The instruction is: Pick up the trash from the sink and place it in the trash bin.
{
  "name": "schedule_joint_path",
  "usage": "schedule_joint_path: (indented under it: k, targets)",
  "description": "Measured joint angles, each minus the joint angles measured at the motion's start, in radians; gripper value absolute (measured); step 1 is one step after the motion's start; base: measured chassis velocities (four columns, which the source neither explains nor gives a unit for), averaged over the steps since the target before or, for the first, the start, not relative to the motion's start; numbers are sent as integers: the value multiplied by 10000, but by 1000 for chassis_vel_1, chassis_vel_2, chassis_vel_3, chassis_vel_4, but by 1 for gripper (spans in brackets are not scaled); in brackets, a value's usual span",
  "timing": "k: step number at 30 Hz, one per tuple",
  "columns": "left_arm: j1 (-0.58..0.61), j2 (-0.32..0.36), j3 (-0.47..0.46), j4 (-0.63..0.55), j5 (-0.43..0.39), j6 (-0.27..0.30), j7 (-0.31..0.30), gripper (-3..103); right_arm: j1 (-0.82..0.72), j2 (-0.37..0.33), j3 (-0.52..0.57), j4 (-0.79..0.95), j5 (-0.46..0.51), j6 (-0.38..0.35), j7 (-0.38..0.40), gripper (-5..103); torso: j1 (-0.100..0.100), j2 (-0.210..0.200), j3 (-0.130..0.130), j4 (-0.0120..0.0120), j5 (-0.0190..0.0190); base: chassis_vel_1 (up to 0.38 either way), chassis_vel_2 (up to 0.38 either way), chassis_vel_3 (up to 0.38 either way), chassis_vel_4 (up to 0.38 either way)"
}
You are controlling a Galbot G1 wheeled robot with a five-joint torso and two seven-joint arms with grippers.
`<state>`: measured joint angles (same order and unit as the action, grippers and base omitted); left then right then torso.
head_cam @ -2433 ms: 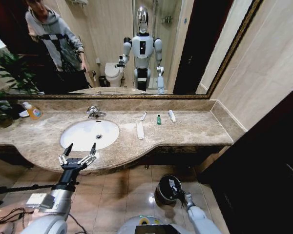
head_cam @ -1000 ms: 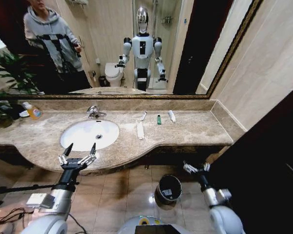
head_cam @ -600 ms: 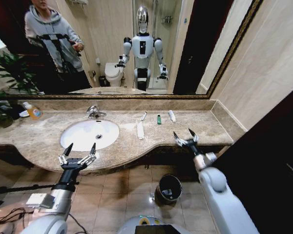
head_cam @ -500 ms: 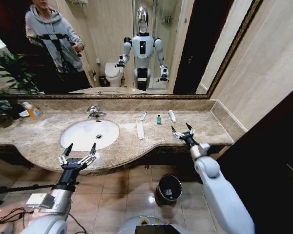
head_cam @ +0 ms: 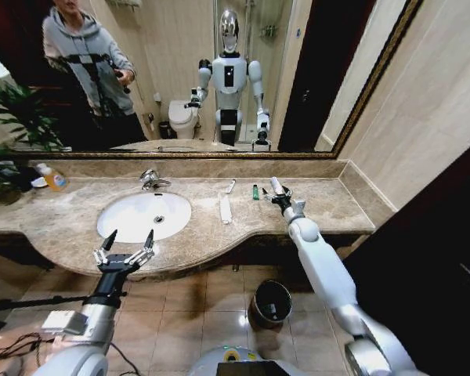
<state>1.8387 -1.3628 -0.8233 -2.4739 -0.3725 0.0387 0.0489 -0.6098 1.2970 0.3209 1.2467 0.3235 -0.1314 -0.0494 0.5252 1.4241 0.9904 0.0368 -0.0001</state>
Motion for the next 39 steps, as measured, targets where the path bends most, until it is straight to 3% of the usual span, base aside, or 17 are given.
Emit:
schedule_joint_path:
  k: [11, 23, 39]
  targets:
    - [0, 0, 0, 0, 0, 0, 0, 100, -6, -34, 806, -1005, -427, 397, 50, 100, -2, 0, -1, -4, 1, 0, 0, 0, 0]
    - [0, 0, 0, 0, 0, 0, 0, 100, 240, 192, 660, -1691, -516, 632, -122, 98, -2, 1, -1, 0, 0, 0, 0, 0, 0]
    - [0, 0, 0, 0, 0, 0, 0, 100, 478, 282, 668, -2110, -413, 703, -161, 61, -1, 2, -1, 0, 1, 0, 0, 0, 0]
